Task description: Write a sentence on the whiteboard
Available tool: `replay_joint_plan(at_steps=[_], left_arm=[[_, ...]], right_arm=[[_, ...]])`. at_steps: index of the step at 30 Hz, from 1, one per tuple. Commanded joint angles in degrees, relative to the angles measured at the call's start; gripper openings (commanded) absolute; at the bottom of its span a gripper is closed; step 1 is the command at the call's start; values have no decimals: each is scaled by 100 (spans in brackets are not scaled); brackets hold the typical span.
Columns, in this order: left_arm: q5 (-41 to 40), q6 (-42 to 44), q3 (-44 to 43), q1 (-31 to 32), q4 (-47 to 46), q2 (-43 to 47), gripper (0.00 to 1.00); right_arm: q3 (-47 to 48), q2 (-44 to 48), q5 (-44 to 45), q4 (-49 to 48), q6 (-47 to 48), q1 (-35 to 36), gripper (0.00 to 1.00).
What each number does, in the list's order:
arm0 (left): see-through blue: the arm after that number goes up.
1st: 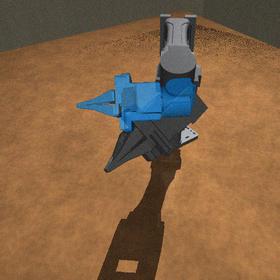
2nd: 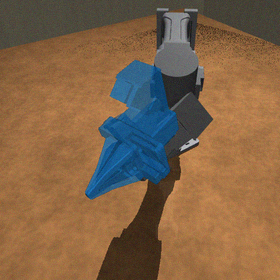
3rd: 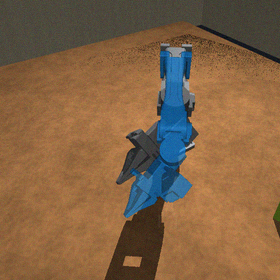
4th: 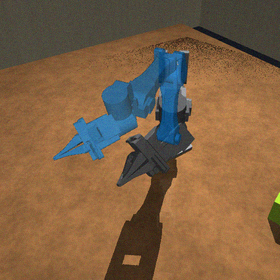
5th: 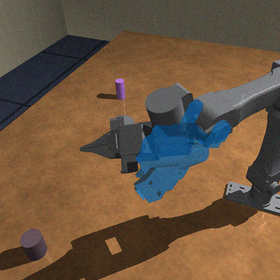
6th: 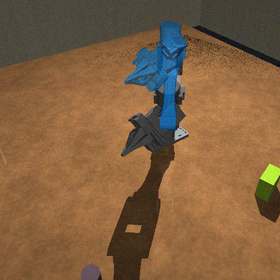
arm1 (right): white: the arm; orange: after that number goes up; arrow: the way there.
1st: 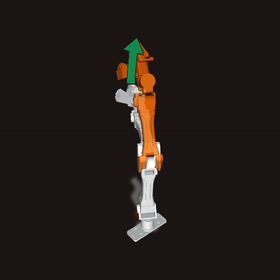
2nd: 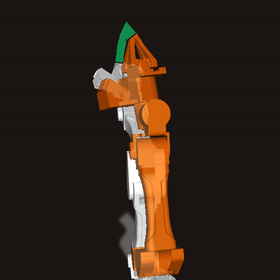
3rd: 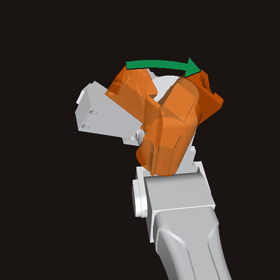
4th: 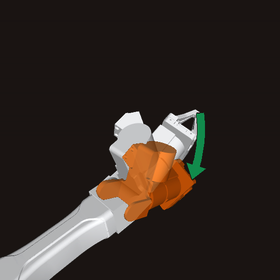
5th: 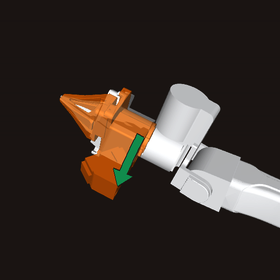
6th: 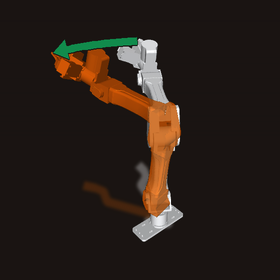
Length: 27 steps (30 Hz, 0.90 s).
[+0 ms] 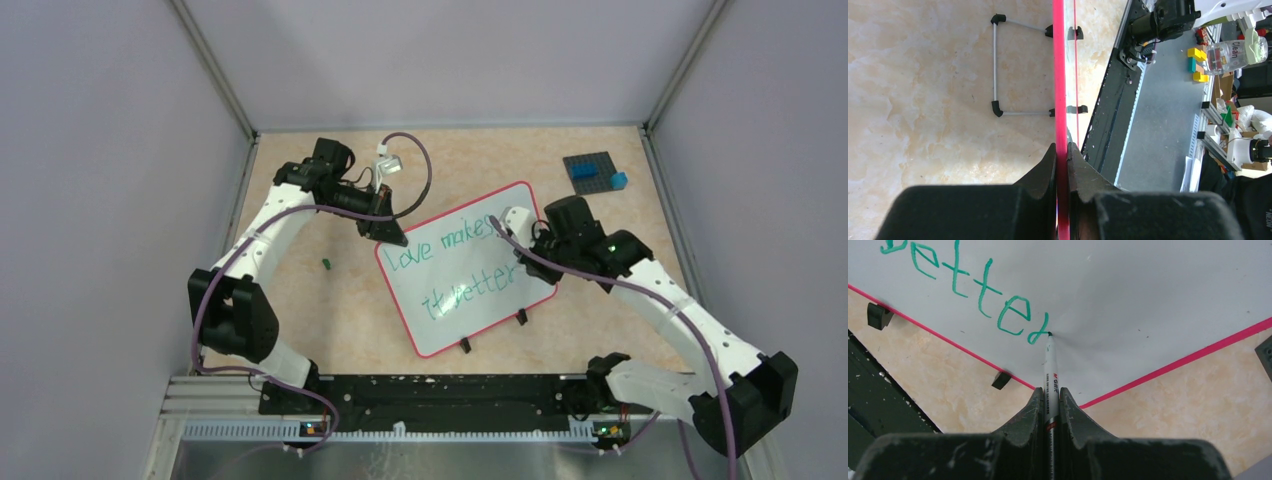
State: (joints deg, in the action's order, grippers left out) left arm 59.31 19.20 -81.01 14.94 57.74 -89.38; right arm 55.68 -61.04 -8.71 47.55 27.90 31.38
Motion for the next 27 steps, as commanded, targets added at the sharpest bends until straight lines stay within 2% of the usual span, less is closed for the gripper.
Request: replay_joint_plan(at_steps=[1,9,16,27], left_arm=[[19,171,-118,35,93,-70,0],[17,163,-135,33,87,-82,0],[25,156,-128,35,82,-114,0],[2,150,-155,52,81,-158,0]], right_arm=[[358,-40,237,-435,78,-236,0],[390,-2,30,-237,164,-354,0],[385,384,-625,409,388,-351,0],[-124,270,-293,152,558,-343,0]])
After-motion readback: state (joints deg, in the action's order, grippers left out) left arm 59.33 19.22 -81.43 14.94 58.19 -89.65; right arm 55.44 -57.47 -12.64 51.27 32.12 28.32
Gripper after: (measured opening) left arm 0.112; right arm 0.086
